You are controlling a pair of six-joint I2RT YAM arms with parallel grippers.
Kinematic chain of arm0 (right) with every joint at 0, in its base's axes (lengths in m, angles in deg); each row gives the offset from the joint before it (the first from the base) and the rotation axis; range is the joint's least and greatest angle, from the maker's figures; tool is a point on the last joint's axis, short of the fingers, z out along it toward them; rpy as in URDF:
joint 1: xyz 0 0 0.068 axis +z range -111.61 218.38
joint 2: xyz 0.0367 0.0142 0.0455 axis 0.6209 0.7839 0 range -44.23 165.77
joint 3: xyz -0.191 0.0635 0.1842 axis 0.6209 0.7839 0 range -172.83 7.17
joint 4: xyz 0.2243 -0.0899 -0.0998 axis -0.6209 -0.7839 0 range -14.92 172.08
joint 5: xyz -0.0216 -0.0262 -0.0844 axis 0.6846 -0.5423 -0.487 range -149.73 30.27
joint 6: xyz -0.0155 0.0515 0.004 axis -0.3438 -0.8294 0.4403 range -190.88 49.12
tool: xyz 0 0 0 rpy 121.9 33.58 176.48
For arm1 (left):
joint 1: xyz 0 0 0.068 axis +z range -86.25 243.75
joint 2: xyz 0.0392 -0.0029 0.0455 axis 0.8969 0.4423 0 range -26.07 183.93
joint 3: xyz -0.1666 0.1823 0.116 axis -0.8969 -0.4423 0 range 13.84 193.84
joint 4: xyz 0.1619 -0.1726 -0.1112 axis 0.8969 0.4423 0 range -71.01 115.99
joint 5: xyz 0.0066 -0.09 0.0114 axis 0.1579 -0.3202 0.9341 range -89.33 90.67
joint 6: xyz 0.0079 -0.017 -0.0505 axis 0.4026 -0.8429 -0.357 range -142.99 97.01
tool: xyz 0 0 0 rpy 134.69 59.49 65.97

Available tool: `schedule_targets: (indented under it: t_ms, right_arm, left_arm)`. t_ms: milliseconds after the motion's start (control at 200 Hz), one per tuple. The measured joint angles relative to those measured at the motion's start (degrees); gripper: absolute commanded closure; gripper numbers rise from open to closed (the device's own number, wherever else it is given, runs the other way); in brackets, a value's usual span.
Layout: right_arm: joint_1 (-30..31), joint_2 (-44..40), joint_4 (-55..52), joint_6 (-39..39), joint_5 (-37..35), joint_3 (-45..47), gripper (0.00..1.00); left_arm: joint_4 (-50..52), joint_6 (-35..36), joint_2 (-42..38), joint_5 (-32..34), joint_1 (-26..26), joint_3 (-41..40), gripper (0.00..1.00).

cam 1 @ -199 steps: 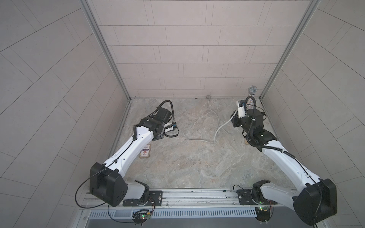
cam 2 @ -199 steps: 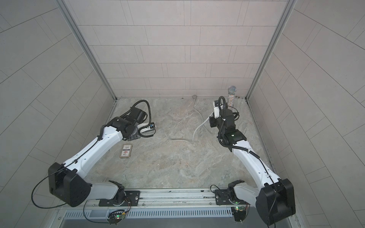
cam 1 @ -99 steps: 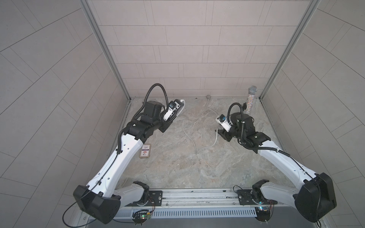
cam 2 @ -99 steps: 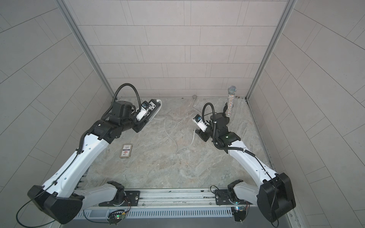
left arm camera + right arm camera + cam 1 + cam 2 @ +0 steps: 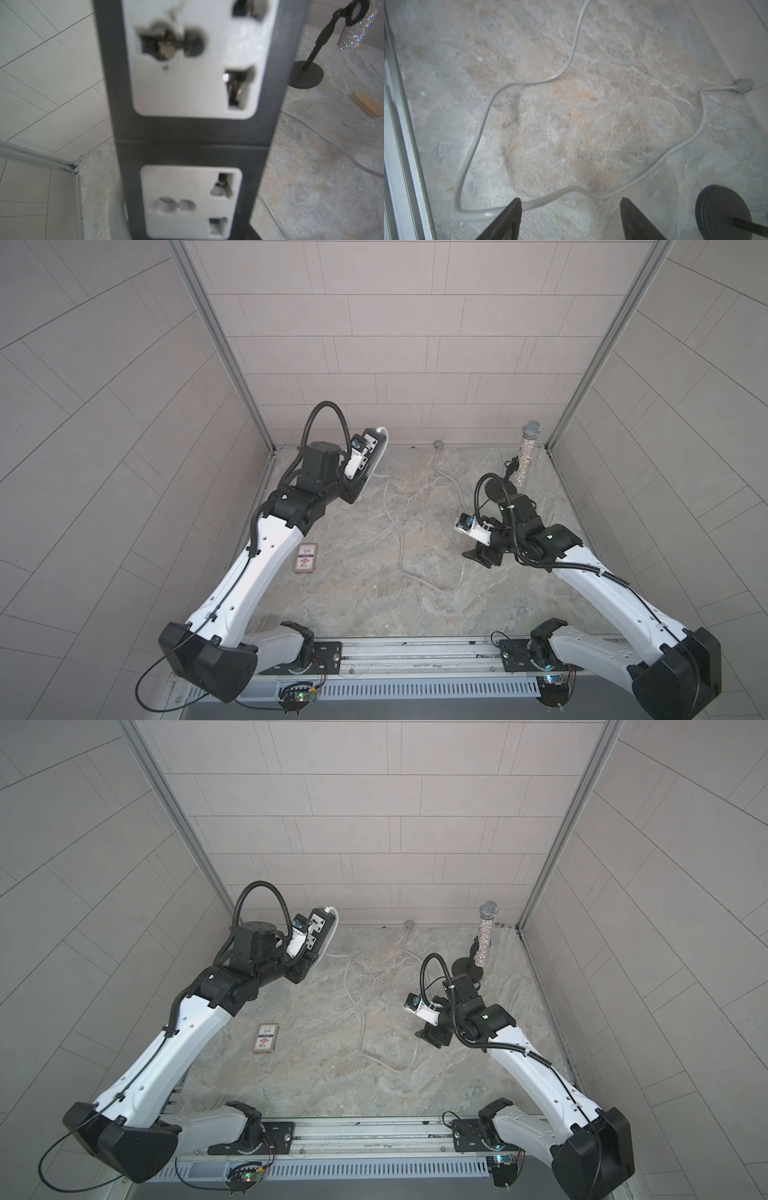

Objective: Unwrap the cord wrapped around the power strip
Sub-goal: Unwrap the power cord from the power strip.

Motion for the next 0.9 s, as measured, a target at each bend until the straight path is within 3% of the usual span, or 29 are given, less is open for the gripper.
schedule_targets:
  t_ms: [260,460,600,705,901]
  right_arm:
    - [0.3,-2.8,-3.5,0.8,-11.4,4.0,0.25]
    - [0.3,-10.0,-0.2,-2.5,-17.3,5.4,0.23]
    - [0.5,-7.4,3.1,-12.0,-8.5,0.2,0.31]
    - [2.9,-2.8,14.1,-23.6,0.0,-1.4,0.30]
    - [7.2,9.1,33.2,-39.6,7.1,-5.2,0.30]
  left_arm:
    - [-7.3,-7.0,2.4,6.5,0.0,1.2,1.00]
    - [-7.5,-9.7,2.2,5.7,0.1,0.5,1.00]
    - [-5.9,-13.4,1.3,-0.4,0.1,-1.4,1.00]
    - [-6.0,-17.7,-0.7,-7.4,0.1,-5.2,1.00]
    - [-9.0,-25.2,-3.9,-17.7,0.1,-13.3,1.00]
